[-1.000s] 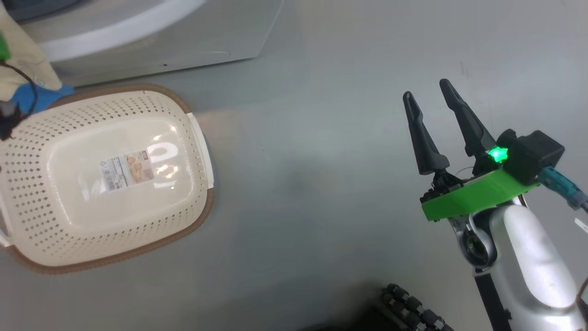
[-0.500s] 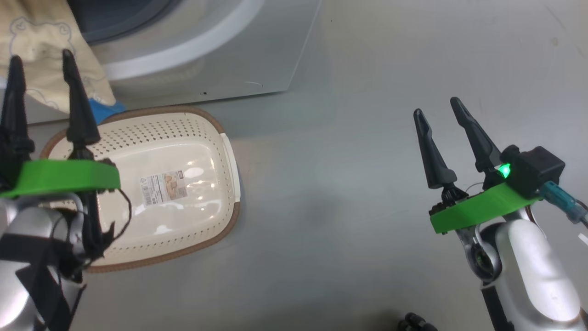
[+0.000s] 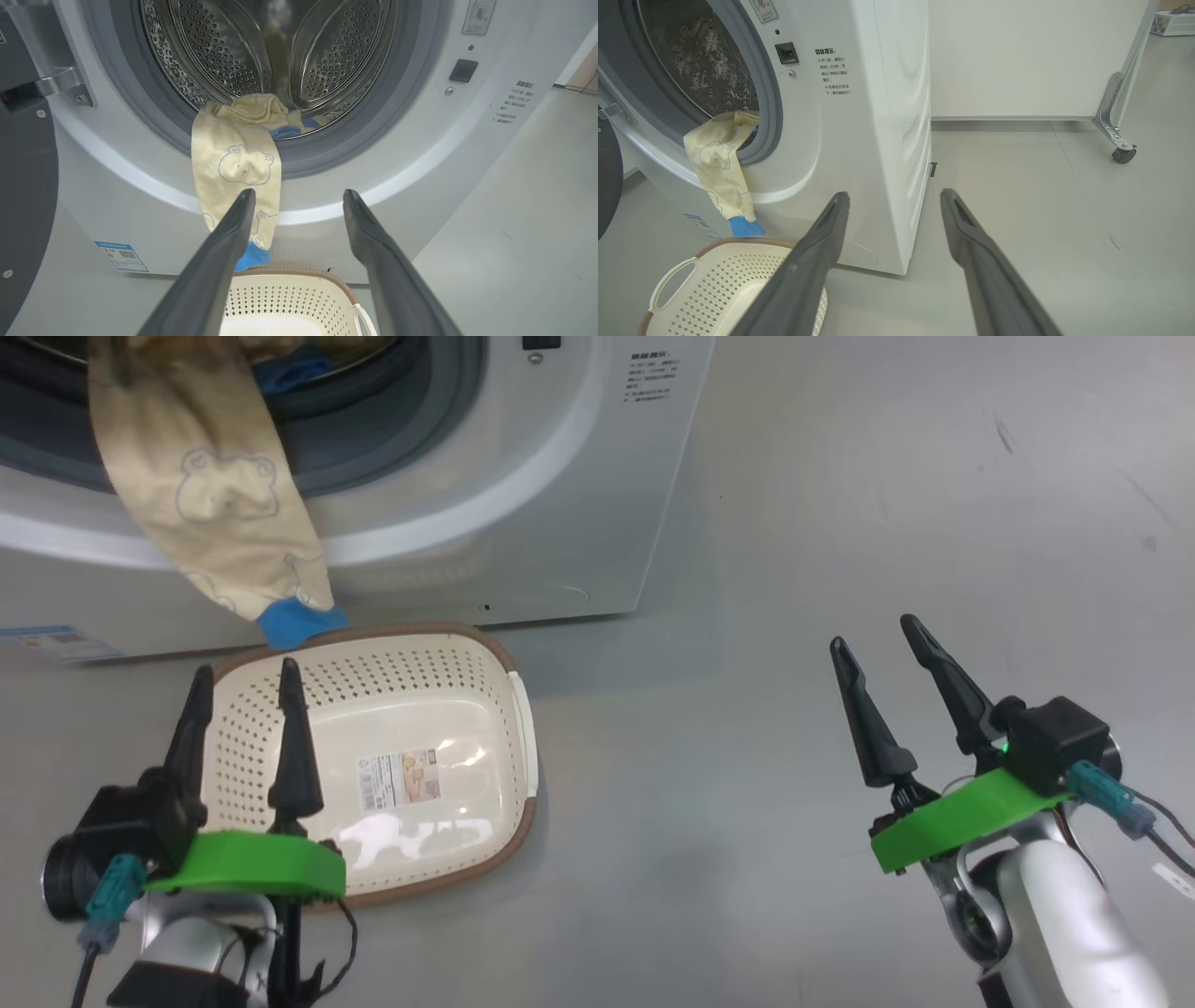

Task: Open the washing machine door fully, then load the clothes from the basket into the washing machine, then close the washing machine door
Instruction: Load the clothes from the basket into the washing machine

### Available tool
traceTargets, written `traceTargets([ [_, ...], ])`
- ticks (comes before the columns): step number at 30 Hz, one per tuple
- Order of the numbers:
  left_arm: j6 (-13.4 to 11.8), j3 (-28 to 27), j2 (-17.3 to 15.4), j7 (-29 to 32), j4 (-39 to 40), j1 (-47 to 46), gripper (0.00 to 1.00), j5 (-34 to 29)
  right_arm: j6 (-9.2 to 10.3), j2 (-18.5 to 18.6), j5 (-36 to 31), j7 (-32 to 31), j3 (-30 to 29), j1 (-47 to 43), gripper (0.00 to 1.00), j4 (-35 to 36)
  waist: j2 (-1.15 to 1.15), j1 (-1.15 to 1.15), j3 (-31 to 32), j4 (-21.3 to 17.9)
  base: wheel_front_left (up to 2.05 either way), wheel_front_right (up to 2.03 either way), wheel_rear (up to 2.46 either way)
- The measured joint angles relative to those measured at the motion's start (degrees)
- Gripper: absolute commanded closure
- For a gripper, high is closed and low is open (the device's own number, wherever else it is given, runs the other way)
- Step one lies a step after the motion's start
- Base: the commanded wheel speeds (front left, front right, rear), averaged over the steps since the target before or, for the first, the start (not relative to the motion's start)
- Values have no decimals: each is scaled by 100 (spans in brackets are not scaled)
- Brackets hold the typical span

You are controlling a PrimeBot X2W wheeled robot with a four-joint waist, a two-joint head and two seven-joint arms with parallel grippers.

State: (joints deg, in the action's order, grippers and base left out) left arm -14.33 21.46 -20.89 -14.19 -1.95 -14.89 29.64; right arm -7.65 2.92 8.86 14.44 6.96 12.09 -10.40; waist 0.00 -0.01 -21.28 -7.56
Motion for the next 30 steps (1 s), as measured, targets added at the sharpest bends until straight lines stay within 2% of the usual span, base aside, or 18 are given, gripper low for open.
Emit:
traceTargets([
  [13,0,120,180,0,-232,571,0,29,0,31,-89,-188,-71,-498,0,94,0,0,715,218,0,0,0],
  [30,0,199,233,0,-385,618,0,32,0,30,-137,-346,-99,-607,0,294,0,0,895,280,0,0,0],
])
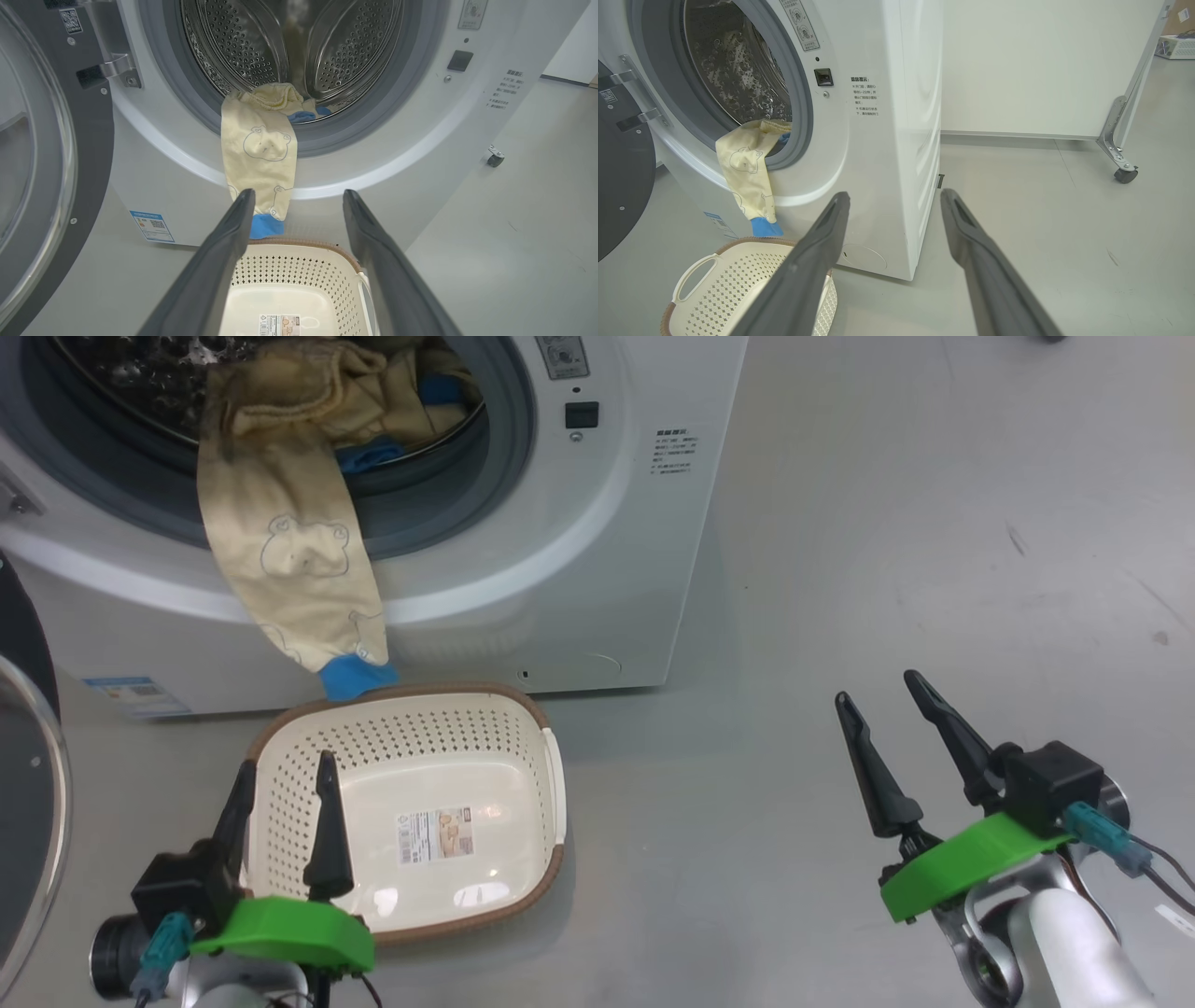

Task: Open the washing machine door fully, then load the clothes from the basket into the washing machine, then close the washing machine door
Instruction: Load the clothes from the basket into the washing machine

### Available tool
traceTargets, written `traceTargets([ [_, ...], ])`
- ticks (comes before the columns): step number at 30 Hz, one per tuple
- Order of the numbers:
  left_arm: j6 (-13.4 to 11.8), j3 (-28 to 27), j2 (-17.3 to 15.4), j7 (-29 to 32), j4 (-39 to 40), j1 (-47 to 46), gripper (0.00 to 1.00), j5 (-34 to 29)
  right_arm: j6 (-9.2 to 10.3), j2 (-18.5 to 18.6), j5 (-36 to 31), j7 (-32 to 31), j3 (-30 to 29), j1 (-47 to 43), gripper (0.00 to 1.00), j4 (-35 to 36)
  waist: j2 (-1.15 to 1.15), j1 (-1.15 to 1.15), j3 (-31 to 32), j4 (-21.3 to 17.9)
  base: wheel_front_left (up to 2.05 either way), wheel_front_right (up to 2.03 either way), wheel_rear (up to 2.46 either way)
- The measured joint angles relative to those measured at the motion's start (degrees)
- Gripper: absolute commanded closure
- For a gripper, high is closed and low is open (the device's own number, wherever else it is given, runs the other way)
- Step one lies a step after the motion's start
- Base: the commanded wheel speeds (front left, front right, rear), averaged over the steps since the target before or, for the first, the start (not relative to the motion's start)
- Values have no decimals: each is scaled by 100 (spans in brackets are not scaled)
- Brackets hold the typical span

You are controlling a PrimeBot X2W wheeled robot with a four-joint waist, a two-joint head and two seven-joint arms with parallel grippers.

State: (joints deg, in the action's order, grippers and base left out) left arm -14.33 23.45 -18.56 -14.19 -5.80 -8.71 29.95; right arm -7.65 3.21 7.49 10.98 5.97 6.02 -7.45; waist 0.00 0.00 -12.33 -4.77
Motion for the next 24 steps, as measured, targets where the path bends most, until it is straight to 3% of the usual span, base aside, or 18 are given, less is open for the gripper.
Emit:
traceTargets([
  [11,0,-7,2,1,-76,-76,0,51,0,-1,0,1,29,1,0,51,0,0,-171,-5,0,0,0],
  [24,20,9,40,390,-939,-1390,0,256,0,-5,114,77,242,355,0,87,0,1,-951,-139,0,0,0],
])
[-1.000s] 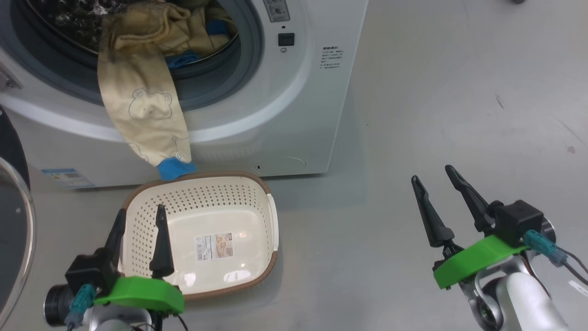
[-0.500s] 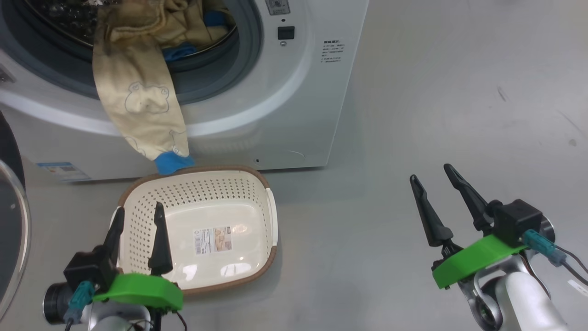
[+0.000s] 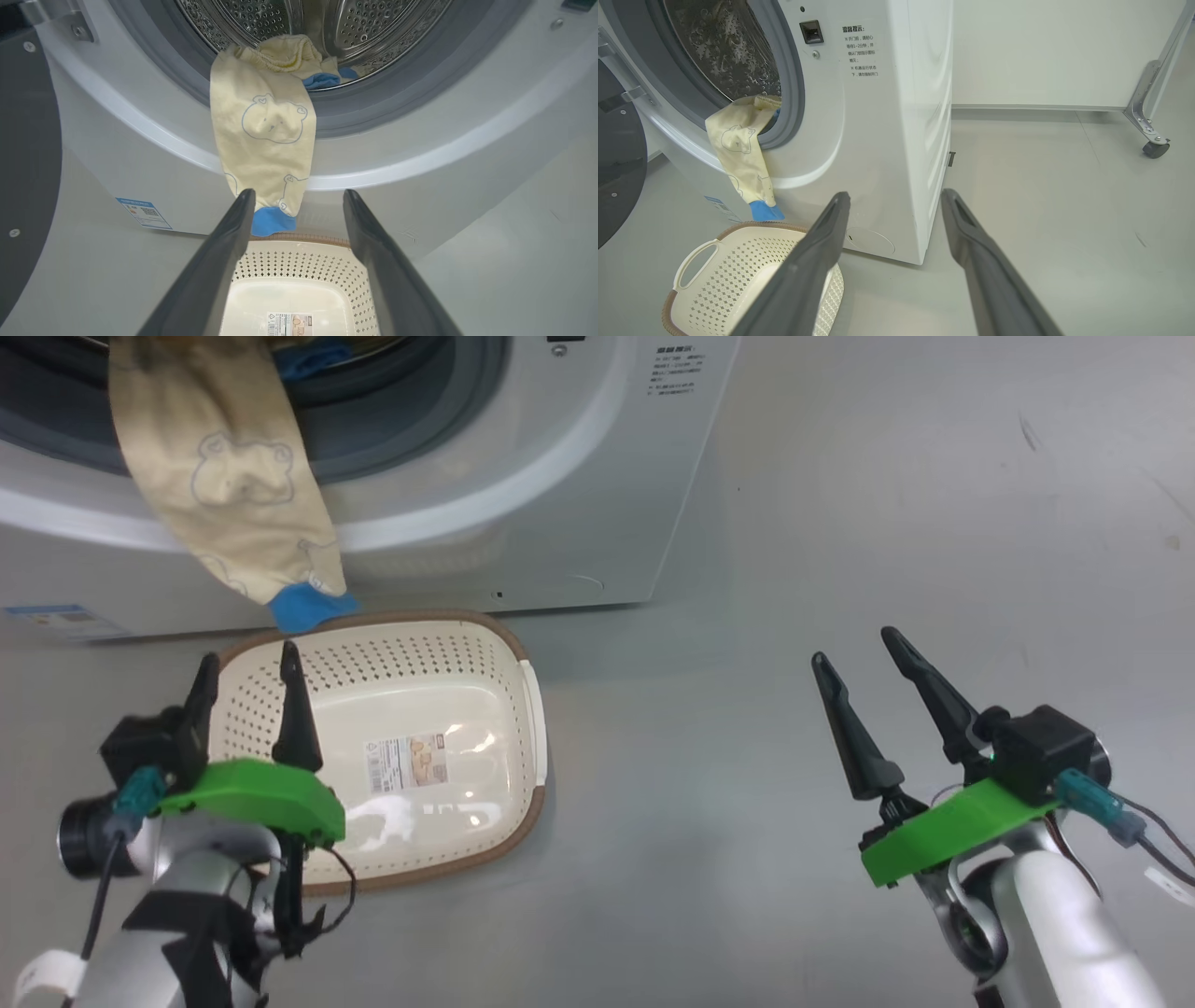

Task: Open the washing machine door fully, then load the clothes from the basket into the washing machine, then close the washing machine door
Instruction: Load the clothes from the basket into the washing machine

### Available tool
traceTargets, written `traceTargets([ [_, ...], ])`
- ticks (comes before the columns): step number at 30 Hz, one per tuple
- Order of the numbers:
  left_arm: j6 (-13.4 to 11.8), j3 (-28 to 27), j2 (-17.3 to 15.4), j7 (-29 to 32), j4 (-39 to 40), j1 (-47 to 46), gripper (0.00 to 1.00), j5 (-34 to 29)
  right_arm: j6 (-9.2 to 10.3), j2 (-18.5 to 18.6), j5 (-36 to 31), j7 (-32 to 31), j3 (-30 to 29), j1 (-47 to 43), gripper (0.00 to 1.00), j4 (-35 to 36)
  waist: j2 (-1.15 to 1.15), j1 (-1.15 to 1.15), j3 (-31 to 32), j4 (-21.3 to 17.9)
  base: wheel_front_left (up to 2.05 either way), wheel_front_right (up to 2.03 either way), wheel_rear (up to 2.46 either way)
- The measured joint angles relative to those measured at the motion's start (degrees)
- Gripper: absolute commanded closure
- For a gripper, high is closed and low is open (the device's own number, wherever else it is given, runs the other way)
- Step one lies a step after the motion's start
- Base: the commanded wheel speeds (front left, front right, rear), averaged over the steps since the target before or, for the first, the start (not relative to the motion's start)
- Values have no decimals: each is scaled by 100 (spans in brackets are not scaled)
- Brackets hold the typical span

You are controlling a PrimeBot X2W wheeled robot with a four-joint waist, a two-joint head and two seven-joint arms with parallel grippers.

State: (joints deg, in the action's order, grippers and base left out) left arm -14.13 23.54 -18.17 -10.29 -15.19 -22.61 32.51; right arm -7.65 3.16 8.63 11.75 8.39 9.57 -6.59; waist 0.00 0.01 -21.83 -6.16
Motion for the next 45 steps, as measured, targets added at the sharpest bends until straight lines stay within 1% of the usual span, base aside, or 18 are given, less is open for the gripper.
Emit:
traceTargets([
  [10,62,20,25,285,-1422,-1363,0,34,0,-2,147,202,192,491,0,-151,0,1,-716,-247,0,0,0],
  [11,62,20,25,285,-1422,-1363,0,34,0,-2,147,202,192,491,0,-151,0,1,-716,-247,0,0,0],
  [17,256,34,21,479,-2208,-2034,0,68,0,-9,277,245,323,778,0,-263,0,0,-1063,-486,0,0,0],
  [18,258,30,18,478,-2313,-2130,0,68,0,-11,308,246,345,807,0,-281,0,0,-1116,-527,0,0,0],
  [19,327,26,-1,482,-2527,-2323,0,68,0,-13,354,265,390,866,0,-321,0,0,-1218,-617,0,0,0],
  [28,504,-16,-83,474,-3287,-2974,0,73,0,-23,570,270,488,979,0,-286,0,0,-1507,-934,0,0,0],
  [33,506,-78,-90,387,-3566,-3158,0,97,0,-25,657,270,522,979,0,-272,0,-1,-1540,-1016,0,0,0],
  [34,510,-90,-94,376,-3622,-3189,4,125,0,-25,659,270,530,979,0,-269,0,-1,-1549,-1029,0,0,0],
  [35,511,-98,-101,375,-3679,-3223,53,143,0,-25,660,270,535,980,0,-269,0,-1,-1559,-1039,0,0,0],
  [36,524,-108,-108,369,-3721,-3253,96,143,0,-26,667,270,539,981,0,-268,0,0,-1568,-1049,0,0,0],
  [37,554,-111,-111,366,-3768,-3279,100,144,0,-26,695,270,547,983,0,-268,0,0,-1575,-1058,0,0,0],
  [45,625,-98,-102,300,-3966,-3356,100,186,0,-29,719,270,538,1002,0,-278,0,0,-1578,-1045,0,0,0],
])
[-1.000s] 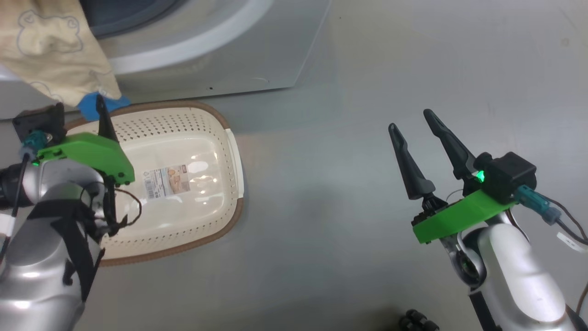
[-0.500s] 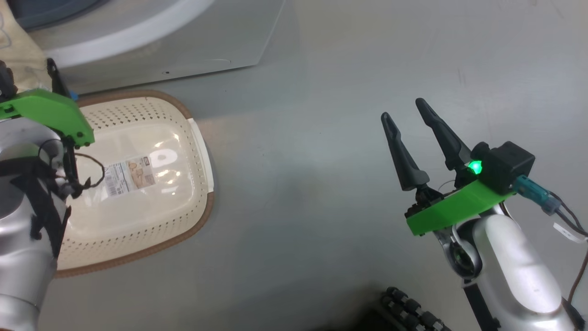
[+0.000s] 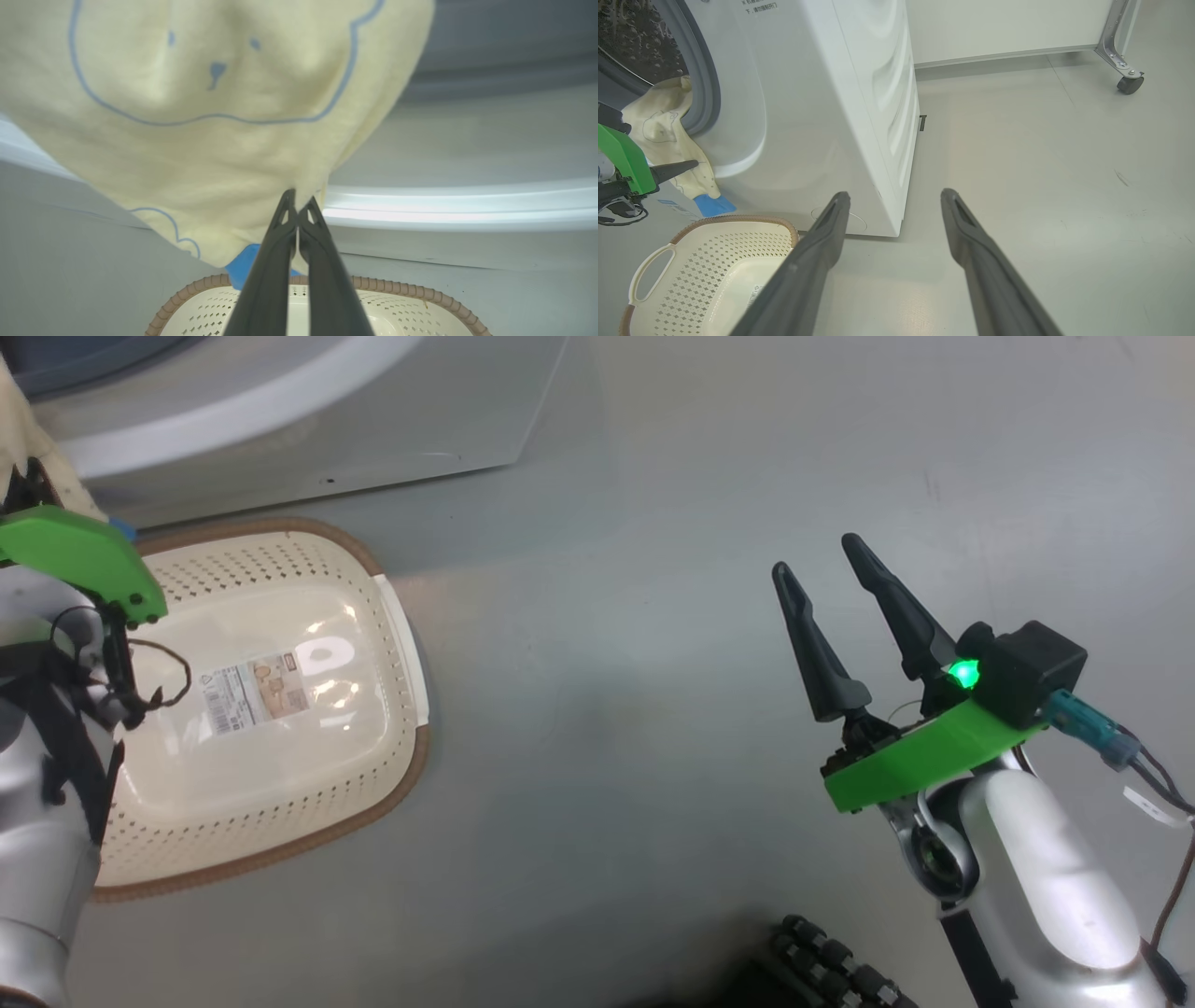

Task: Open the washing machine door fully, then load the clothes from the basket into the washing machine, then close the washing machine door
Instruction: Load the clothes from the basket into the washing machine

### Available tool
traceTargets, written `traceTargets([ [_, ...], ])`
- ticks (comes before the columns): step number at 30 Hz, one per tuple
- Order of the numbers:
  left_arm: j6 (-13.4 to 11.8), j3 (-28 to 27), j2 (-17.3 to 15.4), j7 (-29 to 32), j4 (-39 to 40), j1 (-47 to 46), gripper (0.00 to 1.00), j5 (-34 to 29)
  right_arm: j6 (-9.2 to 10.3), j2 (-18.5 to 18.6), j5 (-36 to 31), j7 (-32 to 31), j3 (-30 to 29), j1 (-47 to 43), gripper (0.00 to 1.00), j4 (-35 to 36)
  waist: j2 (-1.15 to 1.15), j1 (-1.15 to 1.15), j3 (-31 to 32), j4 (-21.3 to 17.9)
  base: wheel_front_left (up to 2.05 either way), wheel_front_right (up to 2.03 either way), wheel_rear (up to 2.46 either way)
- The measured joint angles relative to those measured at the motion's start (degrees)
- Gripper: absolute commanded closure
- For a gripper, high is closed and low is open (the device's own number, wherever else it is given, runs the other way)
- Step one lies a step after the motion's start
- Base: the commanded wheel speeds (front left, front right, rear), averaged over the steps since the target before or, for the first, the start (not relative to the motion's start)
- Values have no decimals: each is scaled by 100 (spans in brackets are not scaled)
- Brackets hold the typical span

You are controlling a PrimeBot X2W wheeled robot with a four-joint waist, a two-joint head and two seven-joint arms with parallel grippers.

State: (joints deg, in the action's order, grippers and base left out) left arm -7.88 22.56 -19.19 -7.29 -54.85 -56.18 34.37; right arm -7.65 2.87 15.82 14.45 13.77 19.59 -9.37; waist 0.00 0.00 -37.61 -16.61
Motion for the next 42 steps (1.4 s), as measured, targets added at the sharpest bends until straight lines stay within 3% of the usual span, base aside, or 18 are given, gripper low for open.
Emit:
traceTargets([
  [10,181,207,22,576,363,43,100,101,0,0,-22,0,-127,-4,0,-2,0,0,119,213,0,0,0],
  [14,192,352,-125,1089,1100,196,100,102,0,-1,-43,0,-167,-19,0,0,0,0,212,322,0,0,0],
  [17,196,392,-421,1471,1935,407,100,101,0,-1,-77,0,-192,-37,0,1,0,0,266,397,0,0,0],
  [24,-247,277,-1329,2618,3980,618,100,126,0,-1,-64,0,-154,-36,0,3,0,0,305,401,0,0,0],
  [28,-439,134,-1729,3152,4698,598,100,126,0,-1,37,0,-45,-34,0,4,0,-1,282,289,0,0,0],
  [34,-526,-21,-2040,3710,4611,88,100,194,0,-4,271,1,157,3,0,5,0,0,148,-39,0,0,0],
  [42,-419,-92,-2195,3389,3690,-734,100,-126,0,-8,528,0,322,113,0,9,0,0,-125,-483,0,0,0],
])
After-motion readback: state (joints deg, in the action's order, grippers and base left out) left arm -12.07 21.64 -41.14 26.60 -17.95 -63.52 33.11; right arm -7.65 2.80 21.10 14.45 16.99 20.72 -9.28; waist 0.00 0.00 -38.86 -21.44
